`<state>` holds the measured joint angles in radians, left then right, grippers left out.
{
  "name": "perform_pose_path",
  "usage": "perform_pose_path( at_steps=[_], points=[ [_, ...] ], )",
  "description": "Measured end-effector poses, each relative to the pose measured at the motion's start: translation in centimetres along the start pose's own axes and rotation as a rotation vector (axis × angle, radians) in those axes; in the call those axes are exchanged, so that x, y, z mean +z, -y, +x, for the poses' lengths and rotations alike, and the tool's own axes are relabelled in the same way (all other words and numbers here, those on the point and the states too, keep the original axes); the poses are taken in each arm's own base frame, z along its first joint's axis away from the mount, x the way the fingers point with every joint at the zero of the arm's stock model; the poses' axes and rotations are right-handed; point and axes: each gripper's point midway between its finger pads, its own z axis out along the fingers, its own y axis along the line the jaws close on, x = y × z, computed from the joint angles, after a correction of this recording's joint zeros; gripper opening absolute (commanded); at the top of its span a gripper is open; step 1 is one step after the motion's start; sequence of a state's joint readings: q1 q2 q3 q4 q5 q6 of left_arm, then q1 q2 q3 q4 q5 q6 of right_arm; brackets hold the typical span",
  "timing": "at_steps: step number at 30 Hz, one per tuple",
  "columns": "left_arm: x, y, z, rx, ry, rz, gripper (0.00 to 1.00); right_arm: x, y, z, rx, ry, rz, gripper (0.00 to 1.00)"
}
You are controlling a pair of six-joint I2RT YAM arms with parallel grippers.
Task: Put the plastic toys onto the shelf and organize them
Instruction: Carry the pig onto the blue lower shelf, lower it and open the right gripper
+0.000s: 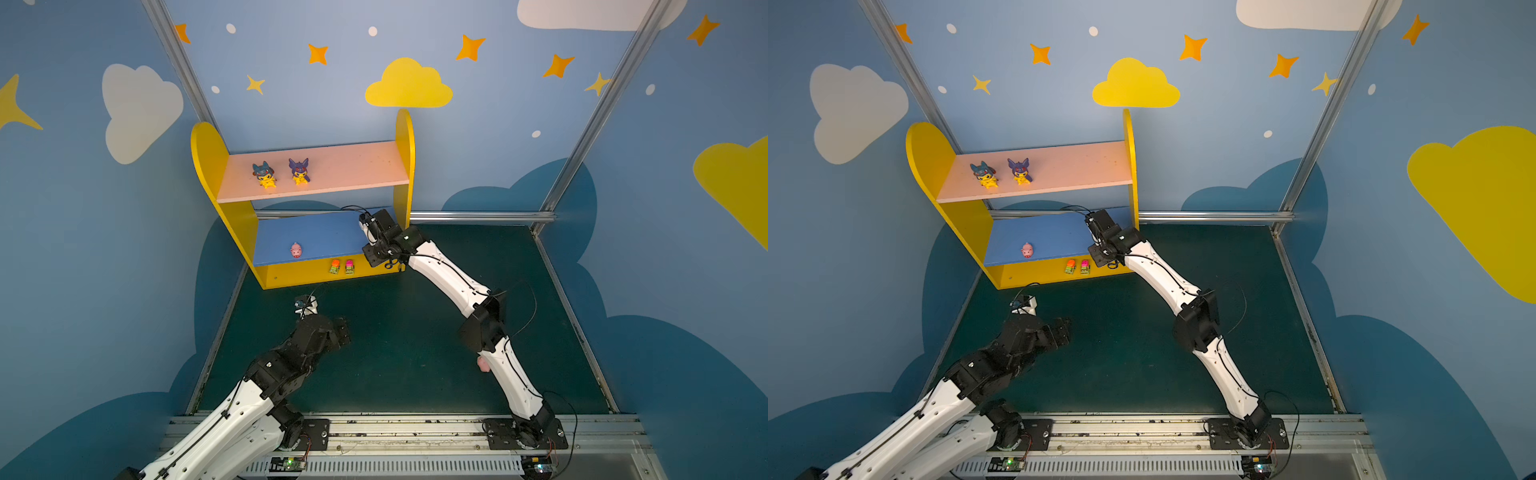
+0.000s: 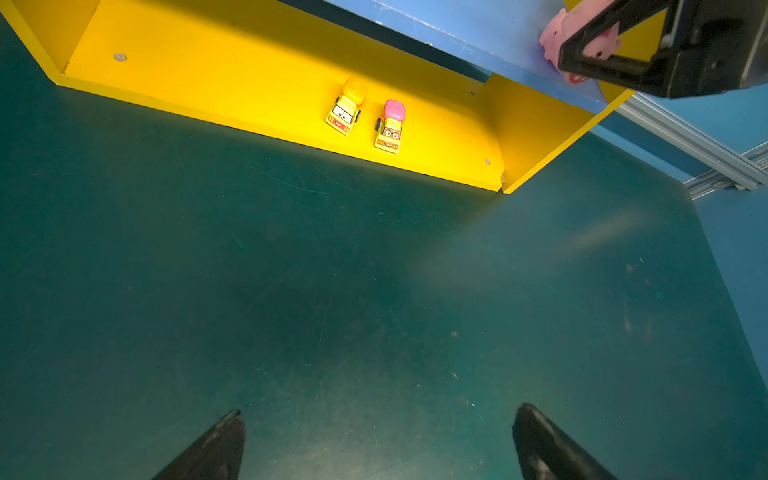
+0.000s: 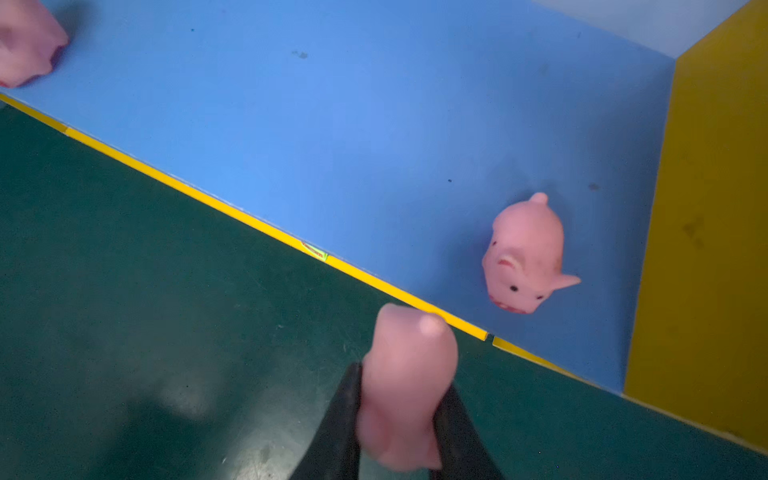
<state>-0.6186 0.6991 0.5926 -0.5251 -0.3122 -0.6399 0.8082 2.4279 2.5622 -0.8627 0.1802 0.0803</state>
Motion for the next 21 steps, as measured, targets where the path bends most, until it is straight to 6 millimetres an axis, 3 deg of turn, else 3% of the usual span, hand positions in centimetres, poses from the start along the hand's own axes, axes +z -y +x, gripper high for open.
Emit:
perform_pose_path(
  at_steps=[13, 21],
  points=[
    [0.6, 0.2, -0.6, -0.007, -0.006, -0.009, 1.00, 3.0, 0.7, -2.0, 0.000, 0.094, -0.021, 0.26],
    [0.9, 0.1, -0.6, -0.011, -0.014, -0.011, 1.00, 3.2, 0.9, -2.4, 0.008, 0.111, -0.036, 0.27]
  ],
)
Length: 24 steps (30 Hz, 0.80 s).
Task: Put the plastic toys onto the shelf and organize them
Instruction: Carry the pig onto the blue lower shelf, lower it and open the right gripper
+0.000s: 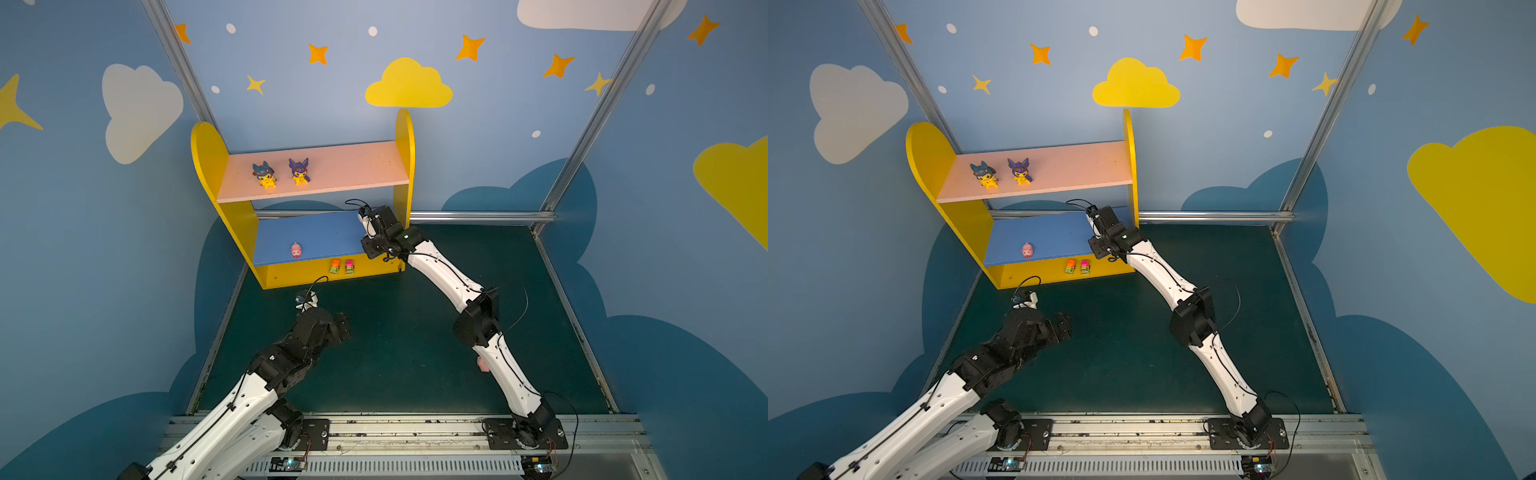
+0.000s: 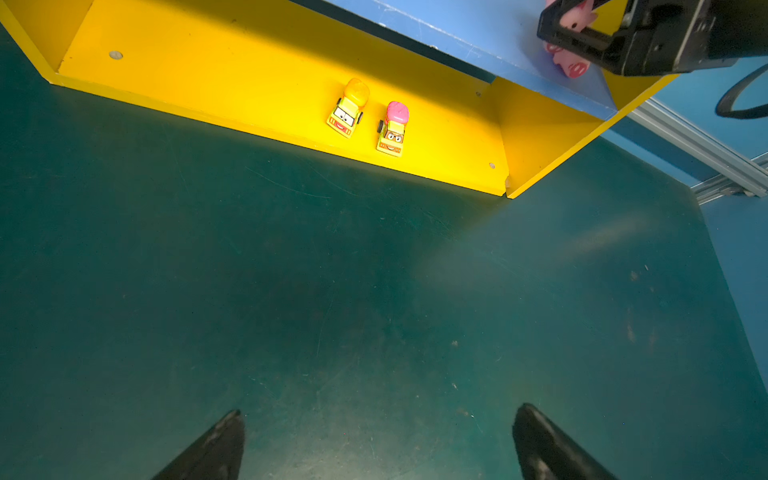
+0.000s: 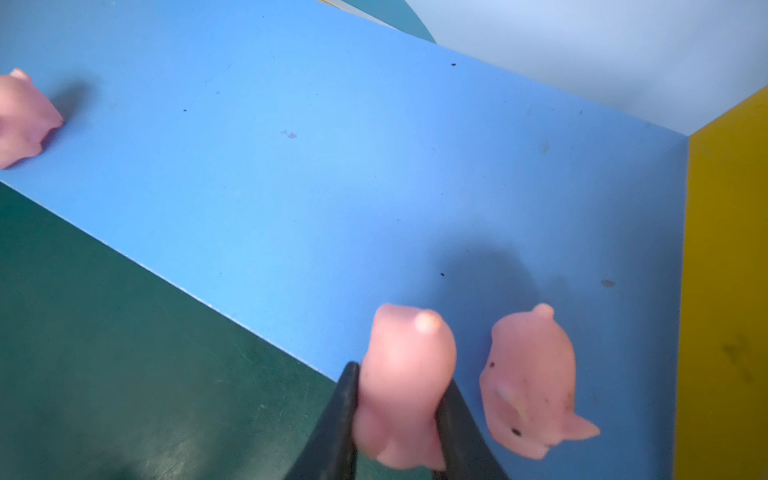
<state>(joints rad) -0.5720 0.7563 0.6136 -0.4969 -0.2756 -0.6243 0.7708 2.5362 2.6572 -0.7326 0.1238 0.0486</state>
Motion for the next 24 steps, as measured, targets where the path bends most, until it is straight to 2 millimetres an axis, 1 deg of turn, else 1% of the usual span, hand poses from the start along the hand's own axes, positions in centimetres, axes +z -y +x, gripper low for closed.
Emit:
perform_pose_path(
  at_steps=[7, 12, 17, 24],
  points=[
    [0.0, 0.1, 0.0, -0.001, -0.002, 0.004, 1.00, 0.2, 0.2, -0.7, 0.013, 0.023, -0.016, 0.28],
    [-0.2, 0.1, -0.1, -0.005, 0.005, 0.011, 1.00, 0.2, 0.0, -0.7, 0.019, 0.023, -0.028, 0.28],
    [-0.2, 0.1, -0.2, -0.006, 0.007, 0.010, 1.00, 0.4, -0.1, -0.5, 0.029, 0.018, -0.038, 0.28],
    [-0.2, 0.1, -0.2, -0.006, 0.007, 0.010, 1.00, 1.3, -0.3, 0.4, 0.032, -0.001, -0.042, 0.28]
  ],
)
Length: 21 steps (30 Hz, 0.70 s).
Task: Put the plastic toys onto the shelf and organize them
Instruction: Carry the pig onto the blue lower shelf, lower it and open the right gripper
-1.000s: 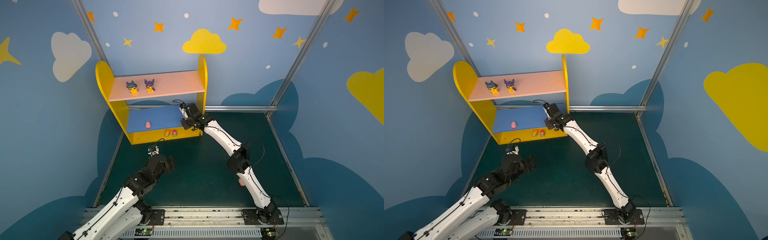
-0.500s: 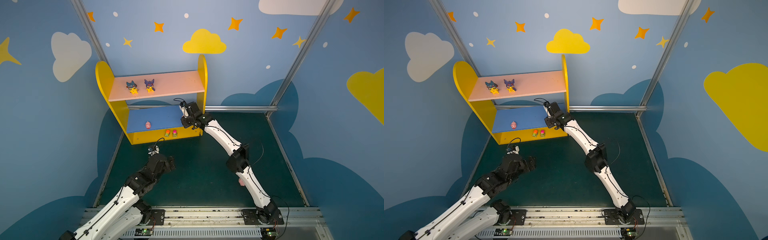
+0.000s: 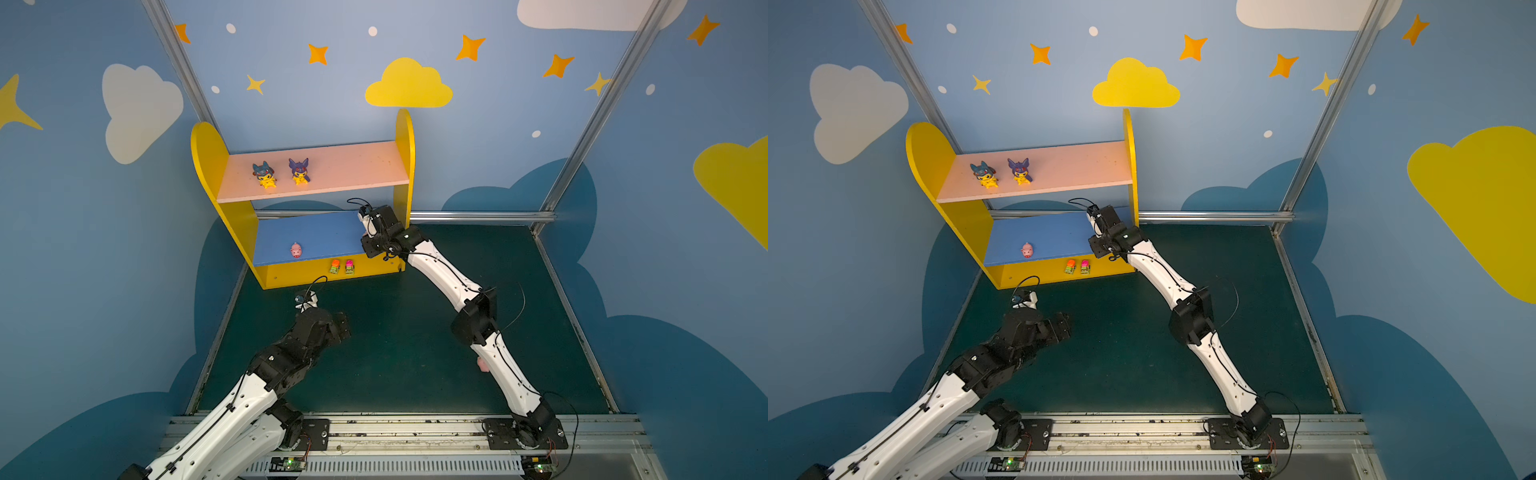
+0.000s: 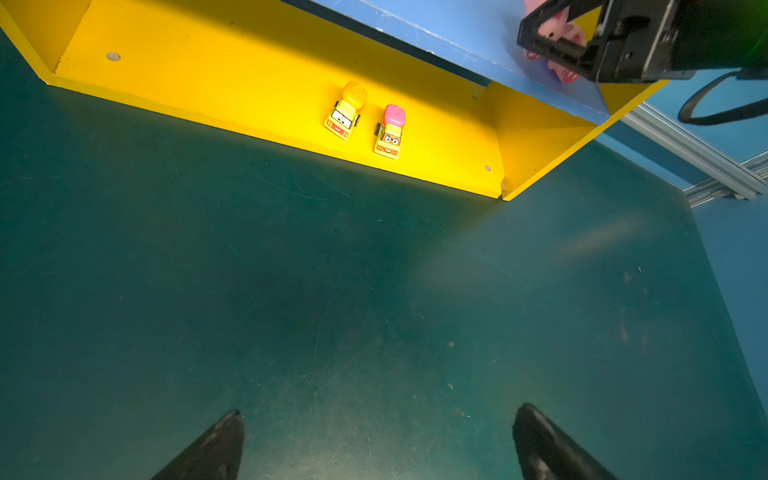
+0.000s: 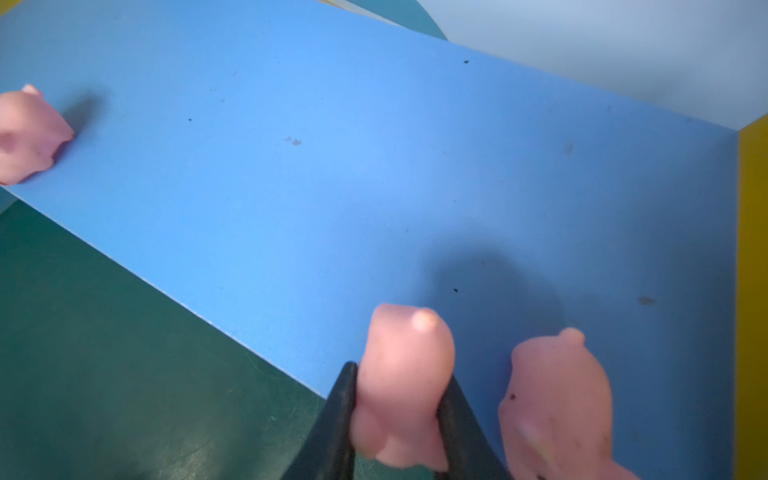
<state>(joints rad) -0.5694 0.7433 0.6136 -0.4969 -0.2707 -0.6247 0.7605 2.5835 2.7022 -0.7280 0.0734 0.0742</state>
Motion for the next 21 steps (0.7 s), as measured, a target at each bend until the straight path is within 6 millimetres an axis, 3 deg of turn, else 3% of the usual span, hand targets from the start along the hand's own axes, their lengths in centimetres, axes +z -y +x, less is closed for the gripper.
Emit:
perform_pose_path(
  at_steps=[12, 21],
  points=[
    [-0.02, 0.00, -0.01, 0.000, 0.001, 0.000, 1.00, 0.39, -0.02, 0.34, 0.005, -0.007, -0.003, 0.34],
    [-0.17, 0.04, -0.12, -0.003, 0.006, 0.005, 1.00, 0.39, -0.01, 0.32, 0.016, -0.006, -0.003, 0.47]
  ],
)
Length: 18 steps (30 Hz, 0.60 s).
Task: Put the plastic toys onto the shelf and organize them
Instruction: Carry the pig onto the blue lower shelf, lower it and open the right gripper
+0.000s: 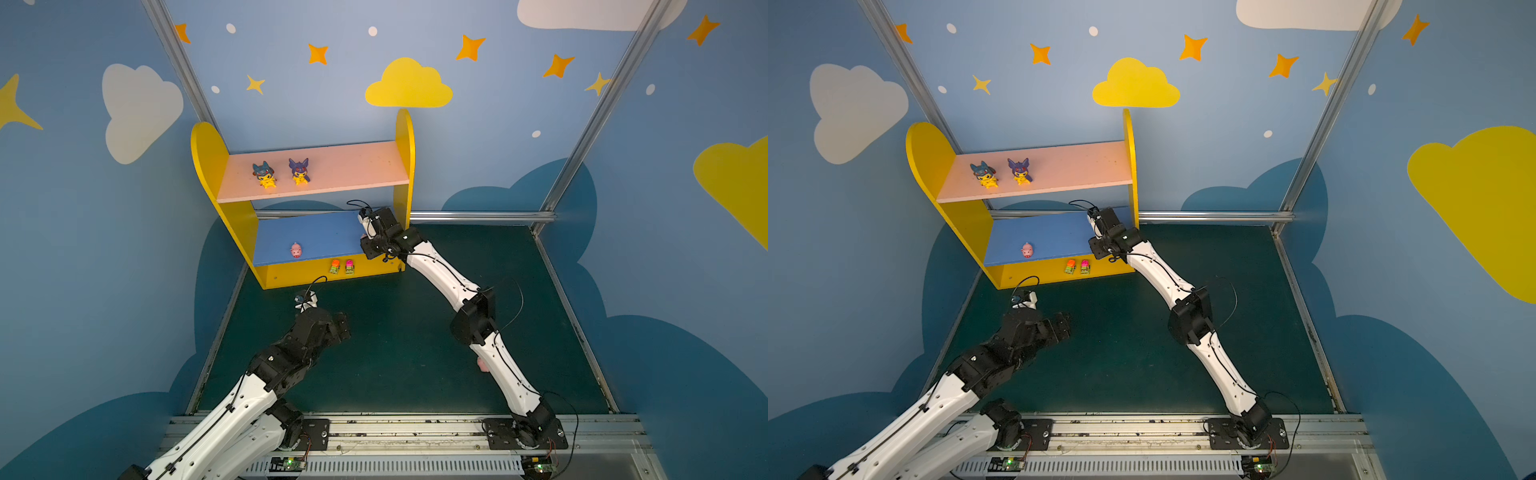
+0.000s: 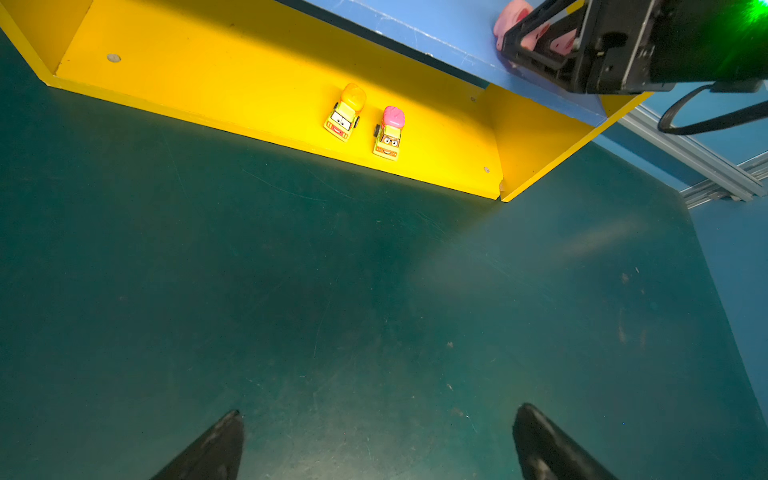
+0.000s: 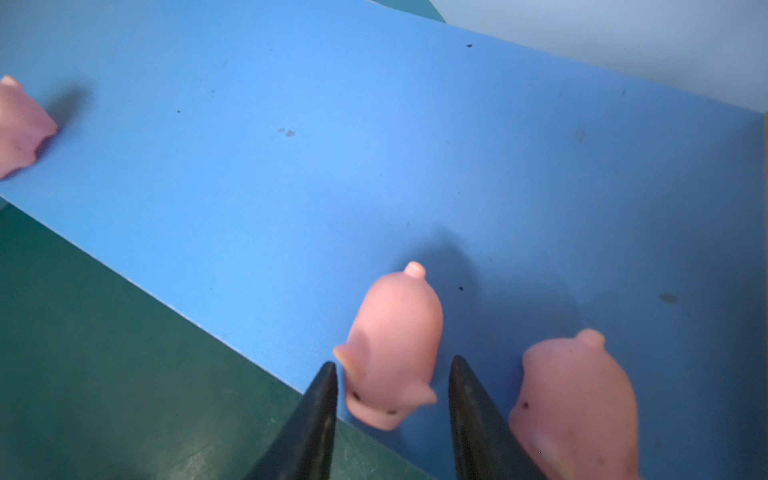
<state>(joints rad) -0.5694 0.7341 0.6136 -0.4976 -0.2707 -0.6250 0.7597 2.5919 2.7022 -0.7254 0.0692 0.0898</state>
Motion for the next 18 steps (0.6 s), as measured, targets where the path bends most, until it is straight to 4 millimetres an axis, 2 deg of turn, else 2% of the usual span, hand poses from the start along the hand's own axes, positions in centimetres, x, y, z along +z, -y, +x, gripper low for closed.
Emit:
perform_pose_path(
  at_steps=[10, 18],
  points=[
    [-0.4, 0.0, -0.2, -0.004, 0.013, 0.006, 1.00, 0.0, -0.2, -0.1, 0.007, 0.002, -0.012, 0.63],
    [-1.0, -0.2, -0.6, -0.012, 0.033, 0.015, 1.00, -1.0, -0.8, -0.8, -0.001, 0.019, -0.020, 0.66]
  ],
)
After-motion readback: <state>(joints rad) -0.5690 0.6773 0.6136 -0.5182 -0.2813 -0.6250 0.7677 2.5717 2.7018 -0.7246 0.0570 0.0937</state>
